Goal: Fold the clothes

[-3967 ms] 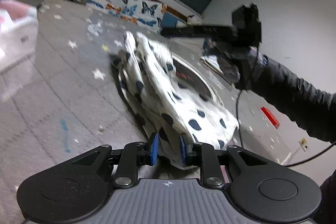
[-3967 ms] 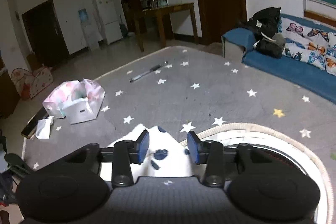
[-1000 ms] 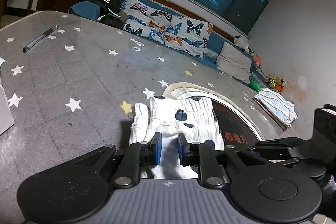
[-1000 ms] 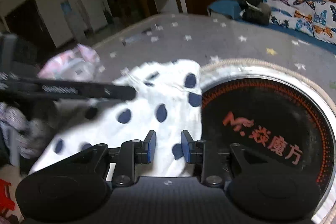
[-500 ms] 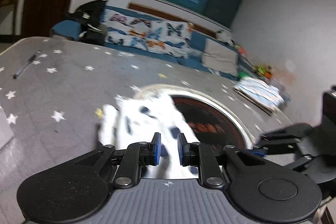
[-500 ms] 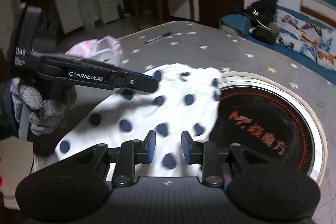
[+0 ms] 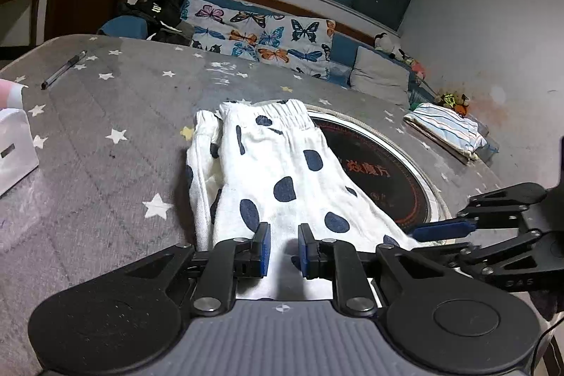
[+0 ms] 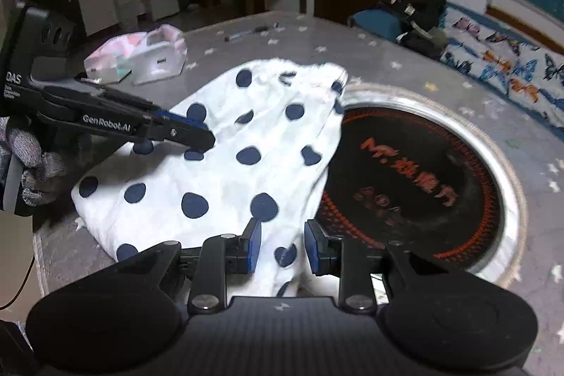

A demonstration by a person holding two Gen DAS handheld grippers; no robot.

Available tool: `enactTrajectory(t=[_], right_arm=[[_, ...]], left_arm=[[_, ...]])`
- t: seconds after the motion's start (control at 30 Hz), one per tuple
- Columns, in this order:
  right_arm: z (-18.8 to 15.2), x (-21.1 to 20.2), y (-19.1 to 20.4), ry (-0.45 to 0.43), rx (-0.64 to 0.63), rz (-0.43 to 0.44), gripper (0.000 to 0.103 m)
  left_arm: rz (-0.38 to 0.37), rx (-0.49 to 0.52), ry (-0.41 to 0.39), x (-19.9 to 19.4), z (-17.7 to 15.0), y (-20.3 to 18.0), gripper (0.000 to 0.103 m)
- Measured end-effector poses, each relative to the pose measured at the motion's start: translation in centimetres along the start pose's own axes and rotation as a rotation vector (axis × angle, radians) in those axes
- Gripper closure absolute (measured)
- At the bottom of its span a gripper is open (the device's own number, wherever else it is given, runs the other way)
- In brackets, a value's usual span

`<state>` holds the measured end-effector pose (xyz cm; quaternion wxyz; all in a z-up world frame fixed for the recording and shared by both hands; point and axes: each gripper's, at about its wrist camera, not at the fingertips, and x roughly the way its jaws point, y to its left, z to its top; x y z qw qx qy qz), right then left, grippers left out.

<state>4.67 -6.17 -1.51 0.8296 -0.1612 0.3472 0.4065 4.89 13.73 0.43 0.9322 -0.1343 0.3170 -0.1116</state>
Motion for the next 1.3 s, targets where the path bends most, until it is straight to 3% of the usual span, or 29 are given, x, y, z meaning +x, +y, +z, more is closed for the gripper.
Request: enactTrajectory(t=[0.17, 0.33, 0.6, 0.87, 1.07, 1.3], right_arm=[[0.1, -2.5, 2.3, -0.076, -0.049, 0.032, 0.077], [-1.3, -2.2, 4.3, -0.063, -0.110, 0.049, 0.077], [-4.2, -2.7, 2.5, -0.043, -0.015, 0.012, 0.077], [-4.6, -4.8, 2.7, -0.086, -0.006, 0.008, 0.076], [-5.8, -3.9, 2.6, -0.054, 0.020, 0.007, 0.076], [-3.9, -4.9, 4.1, -0.107, -0.042, 0.035, 0.075]], left_arm=[[-0.034, 0.017, -0.026, -1.6, -0.3, -1.3, 0.084], [-0.044, 0.039, 0.003, -2.0, -1.9, -2.1, 0.084], [-0.008, 0.008, 0.027, -2.1, -3.7, -1.1, 0.084], [-0.035, 0.028, -0.007, -4.6, -3.9, -2.4, 0.084], [-0.015, 0.017, 0.031, -4.7, -5.5, -2.0, 0.084], [-0.012, 0.012, -0.003, -6.6, -6.1, -2.2, 0.083]])
